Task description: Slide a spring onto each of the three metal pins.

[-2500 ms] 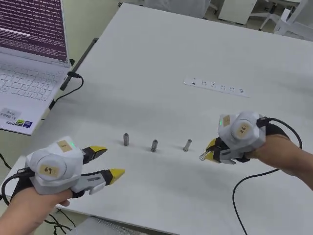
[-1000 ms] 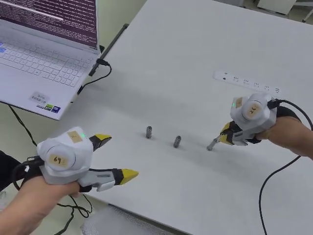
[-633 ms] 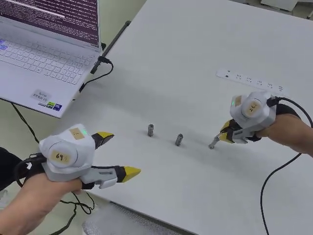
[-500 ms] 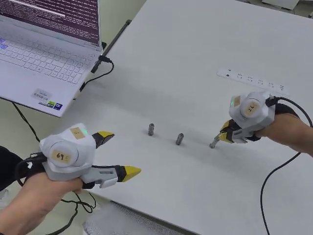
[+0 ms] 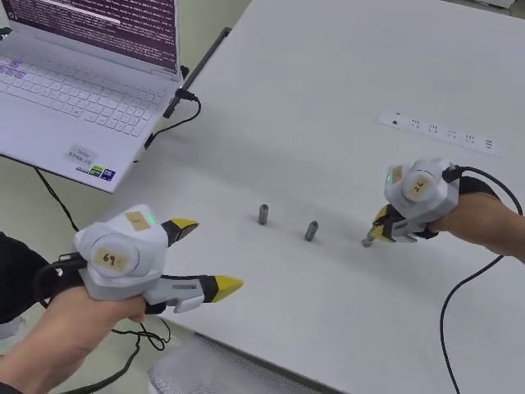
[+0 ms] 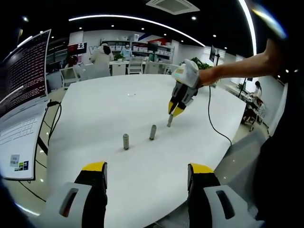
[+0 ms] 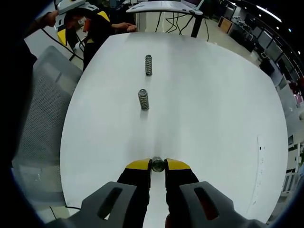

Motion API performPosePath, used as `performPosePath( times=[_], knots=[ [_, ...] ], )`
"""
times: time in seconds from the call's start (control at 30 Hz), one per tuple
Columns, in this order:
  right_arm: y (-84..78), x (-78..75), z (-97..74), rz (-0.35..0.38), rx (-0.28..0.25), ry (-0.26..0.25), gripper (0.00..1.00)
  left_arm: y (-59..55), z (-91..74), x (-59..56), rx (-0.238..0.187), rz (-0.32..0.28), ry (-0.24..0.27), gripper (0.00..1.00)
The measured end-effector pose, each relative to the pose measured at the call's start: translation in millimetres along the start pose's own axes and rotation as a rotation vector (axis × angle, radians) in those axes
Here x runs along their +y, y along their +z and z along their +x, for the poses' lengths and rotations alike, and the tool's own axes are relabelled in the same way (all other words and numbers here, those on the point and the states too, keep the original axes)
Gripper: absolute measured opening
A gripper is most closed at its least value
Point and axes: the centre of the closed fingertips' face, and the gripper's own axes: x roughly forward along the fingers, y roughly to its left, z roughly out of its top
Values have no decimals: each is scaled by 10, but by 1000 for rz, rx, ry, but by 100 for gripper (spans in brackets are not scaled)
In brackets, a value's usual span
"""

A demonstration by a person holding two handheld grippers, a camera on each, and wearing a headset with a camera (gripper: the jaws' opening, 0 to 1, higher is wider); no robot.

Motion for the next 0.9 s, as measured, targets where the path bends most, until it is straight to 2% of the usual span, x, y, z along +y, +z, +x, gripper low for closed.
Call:
performPosePath(
  times=[0.4, 0.53, 0.73, 0.9],
  knots=[
    [-73, -48, 223, -11, 13, 5, 9, -20, 11, -26, 8, -15, 9, 63],
    [-58, -64, 199, -9, 11, -6, 13, -27, 28, -25, -8, -52, 11, 63],
    [-106, -140, 118, 6, -4, -24, 18, -2, 71, -56, -8, -42, 13, 64],
    [-121, -123, -3, 21, -11, -31, 21, 43, 110, -92, -7, -26, 3, 64]
  ],
)
